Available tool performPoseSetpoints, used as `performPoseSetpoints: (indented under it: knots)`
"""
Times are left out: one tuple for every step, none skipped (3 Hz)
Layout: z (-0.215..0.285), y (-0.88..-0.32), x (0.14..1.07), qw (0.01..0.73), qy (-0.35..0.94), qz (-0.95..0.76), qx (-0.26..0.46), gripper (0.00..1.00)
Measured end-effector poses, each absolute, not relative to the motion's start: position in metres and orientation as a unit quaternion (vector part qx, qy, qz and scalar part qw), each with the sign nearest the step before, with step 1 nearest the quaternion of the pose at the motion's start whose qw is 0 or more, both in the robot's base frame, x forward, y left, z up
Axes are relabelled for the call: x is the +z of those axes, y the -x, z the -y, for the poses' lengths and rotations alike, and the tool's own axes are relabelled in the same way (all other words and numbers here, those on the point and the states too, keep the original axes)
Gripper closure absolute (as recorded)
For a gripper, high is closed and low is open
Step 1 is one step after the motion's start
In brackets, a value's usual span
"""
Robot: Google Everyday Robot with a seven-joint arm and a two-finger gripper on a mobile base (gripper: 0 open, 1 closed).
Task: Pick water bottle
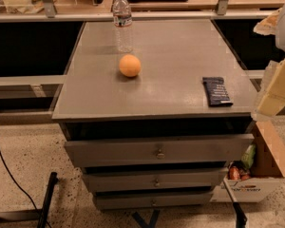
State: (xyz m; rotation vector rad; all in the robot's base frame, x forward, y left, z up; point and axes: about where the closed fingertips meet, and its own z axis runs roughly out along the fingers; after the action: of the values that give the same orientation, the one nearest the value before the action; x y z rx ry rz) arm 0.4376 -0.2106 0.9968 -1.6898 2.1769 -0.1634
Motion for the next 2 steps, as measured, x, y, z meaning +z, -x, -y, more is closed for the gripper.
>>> performPoseSetpoints:
  knots:
    - [0.2105,-0.4376,0.9969,0.190,0.601,-0.774,-0.058,0.00]
    - [0.2055,-0.4399,1.0016,0.204,0.604,-0.768,-0.060,0.00]
